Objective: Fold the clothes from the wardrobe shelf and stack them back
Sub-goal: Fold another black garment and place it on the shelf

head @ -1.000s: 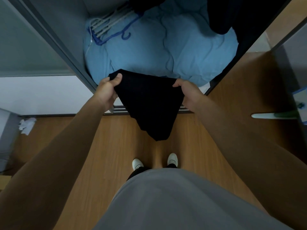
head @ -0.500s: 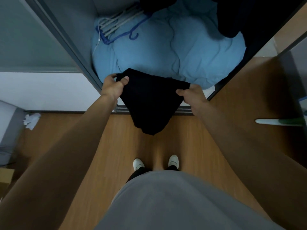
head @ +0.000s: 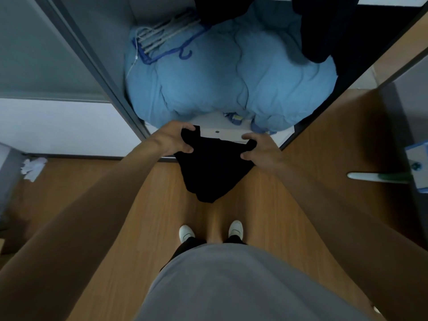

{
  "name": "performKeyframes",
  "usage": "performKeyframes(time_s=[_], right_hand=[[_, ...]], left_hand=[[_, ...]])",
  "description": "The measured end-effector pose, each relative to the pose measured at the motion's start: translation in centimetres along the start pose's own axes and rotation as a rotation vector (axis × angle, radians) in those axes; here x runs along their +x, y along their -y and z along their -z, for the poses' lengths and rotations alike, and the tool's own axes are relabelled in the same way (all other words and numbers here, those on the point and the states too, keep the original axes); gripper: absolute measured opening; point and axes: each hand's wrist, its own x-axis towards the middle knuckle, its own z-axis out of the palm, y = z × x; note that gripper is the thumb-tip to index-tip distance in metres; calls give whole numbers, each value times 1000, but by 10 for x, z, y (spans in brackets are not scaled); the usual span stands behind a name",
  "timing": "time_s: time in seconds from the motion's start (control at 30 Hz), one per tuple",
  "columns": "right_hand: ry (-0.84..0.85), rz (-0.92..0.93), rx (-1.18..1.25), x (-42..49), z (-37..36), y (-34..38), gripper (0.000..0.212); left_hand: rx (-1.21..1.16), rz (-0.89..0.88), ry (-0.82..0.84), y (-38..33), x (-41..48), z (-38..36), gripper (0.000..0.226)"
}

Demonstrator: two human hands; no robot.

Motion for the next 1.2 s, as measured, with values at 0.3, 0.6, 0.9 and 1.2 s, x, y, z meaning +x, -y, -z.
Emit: performKeyframes(time_s=[0.3, 0.6, 0.9, 1.2], right_hand=[[-287, 262, -220, 4, 8, 14, 27], [-189, 322, 718, -19, 59, 13, 14], [62, 84, 852, -14, 10, 8, 28], [361, -51, 1197, -23, 13, 45, 28]], left_hand=[[207, -110, -418, 16, -5, 14, 19], [-673, -328, -329, -21, -32, 30, 25], [-769, -239, -405, -38, -29, 48, 24], [-1106, -223, -449, -39, -18, 51, 21]])
